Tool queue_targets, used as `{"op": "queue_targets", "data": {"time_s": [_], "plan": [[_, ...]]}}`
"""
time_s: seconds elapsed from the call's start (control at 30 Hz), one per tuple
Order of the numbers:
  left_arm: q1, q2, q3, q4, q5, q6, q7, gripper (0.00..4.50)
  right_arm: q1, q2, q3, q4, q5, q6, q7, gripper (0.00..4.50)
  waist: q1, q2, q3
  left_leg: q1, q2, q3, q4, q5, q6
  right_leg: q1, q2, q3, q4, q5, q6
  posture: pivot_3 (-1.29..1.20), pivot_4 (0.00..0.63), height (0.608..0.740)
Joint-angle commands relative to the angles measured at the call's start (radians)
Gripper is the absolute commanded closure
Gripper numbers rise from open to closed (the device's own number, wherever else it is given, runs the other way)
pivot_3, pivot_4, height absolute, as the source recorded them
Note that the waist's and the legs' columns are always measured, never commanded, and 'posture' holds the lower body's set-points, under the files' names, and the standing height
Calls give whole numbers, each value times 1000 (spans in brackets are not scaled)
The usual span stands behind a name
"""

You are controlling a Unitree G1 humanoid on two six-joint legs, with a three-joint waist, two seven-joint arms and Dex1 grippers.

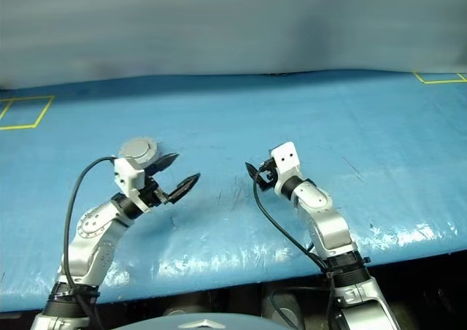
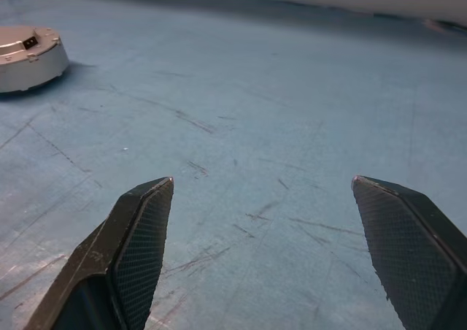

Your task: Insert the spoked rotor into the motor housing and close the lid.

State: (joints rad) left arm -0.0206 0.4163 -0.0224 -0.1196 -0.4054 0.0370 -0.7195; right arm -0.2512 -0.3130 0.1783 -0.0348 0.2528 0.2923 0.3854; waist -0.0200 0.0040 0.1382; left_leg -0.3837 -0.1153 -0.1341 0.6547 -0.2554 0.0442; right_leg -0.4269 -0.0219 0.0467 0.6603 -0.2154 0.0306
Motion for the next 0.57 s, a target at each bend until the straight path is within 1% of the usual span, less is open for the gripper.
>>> {"op": "queue_targets", "data": {"time_s": [0.03, 0.13, 0.27, 0.57], "plan": [[-1, 10, -12, 6, 26, -16, -33, 0, 2, -1, -16, -15, -9, -42, 48, 14, 1, 0, 0, 0, 1, 0, 0, 0, 0, 0, 0, 0, 0, 0, 0, 0, 150, 740], [-7, 1, -11, 33, 41, -31, -42, 0, 4, -13, 3, -12, -35, -34, 79, 14, 5, 0, 0, 0, 1, 0, 0, 0, 0, 0, 0, 0, 0, 0, -1, 0, 150, 740], [-13, -4, -6, 47, 59, -42, -44, 0, 9, -1, 14, -3, -67, -31, 84, 14, 9, 0, 0, 0, 1, 0, 0, 1, -2, 0, 0, 0, 0, 0, -1, 0, 150, 740], [-6, -27, -26, 40, 86, -44, -45, 0, 31, 7, -9, -9, -73, -29, 104, 14, 10, 0, 0, 0, 1, 0, 0, 1, -2, 0, 0, 0, -1, 0, 0, 0, 150, 740]]}}
